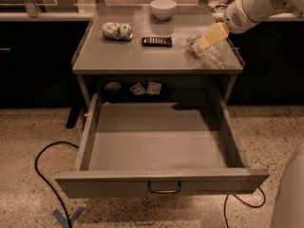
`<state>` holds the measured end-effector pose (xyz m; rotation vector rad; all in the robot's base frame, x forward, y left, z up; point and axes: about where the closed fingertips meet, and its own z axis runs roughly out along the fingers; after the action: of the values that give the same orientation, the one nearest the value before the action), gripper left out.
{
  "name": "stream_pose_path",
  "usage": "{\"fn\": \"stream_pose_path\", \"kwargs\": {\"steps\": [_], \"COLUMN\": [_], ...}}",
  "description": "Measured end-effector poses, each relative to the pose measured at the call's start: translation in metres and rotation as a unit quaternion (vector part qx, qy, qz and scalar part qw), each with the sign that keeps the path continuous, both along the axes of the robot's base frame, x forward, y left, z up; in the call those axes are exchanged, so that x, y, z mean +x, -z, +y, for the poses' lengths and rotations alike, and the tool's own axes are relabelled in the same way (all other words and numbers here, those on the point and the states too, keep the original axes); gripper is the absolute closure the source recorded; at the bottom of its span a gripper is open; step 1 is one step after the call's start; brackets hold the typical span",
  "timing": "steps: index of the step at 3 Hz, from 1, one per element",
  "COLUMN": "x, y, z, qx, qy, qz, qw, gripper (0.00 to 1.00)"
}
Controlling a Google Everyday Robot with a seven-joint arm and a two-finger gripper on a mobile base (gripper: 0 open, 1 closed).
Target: Place water bottle into top drawer
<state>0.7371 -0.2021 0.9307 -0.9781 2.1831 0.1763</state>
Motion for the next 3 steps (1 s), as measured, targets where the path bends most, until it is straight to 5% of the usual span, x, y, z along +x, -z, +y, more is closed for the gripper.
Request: {"fn": "stream_pose_path", "kwargs": {"steps": [2,3], "x": [0.023,0.042], "y": [0.037,0.081], "z": [0.009,-0.005], "qx": [0.001,0.023], "qy": [-0.015,-0.013], "qz": [0.034,0.053], "qw": [0.9993,0.9983], "gripper": [0.00,0.00]}}
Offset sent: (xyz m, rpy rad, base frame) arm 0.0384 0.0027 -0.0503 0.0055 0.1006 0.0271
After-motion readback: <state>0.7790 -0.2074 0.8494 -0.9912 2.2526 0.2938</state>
